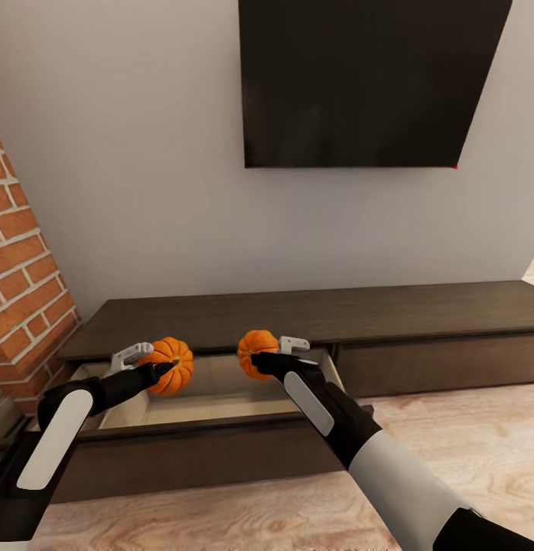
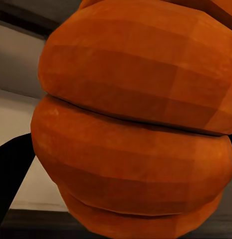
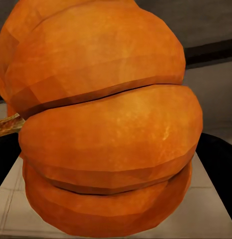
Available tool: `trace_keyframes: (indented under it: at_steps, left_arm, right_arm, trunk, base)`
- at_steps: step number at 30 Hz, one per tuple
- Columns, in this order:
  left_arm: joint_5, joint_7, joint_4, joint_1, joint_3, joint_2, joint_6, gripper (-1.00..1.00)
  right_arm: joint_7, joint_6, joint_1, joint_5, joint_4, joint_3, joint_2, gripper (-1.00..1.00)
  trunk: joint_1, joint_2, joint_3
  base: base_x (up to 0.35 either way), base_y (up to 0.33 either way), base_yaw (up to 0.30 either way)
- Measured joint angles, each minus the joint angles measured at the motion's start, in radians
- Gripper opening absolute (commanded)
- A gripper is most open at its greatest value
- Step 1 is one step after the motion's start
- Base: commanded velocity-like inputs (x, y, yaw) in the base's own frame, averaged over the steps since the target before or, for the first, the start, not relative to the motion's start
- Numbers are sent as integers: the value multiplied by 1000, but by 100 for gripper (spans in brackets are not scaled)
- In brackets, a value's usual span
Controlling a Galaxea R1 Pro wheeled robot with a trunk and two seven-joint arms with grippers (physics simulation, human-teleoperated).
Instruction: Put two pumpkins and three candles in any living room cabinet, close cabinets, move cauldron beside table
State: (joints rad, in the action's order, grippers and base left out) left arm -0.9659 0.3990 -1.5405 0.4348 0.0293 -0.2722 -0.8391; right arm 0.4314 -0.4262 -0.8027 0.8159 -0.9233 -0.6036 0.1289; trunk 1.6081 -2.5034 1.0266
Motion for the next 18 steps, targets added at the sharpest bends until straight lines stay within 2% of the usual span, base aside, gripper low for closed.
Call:
trace_keyframes:
  at_steps: [18]
  left_arm:
    - [0, 0, 0, 0, 0, 0, 0, -100]
  right_arm:
    - [0, 0, 0, 0, 0, 0, 0, -100]
  trunk:
    - [8, -4, 70]
  base:
    - [0, 0, 0]
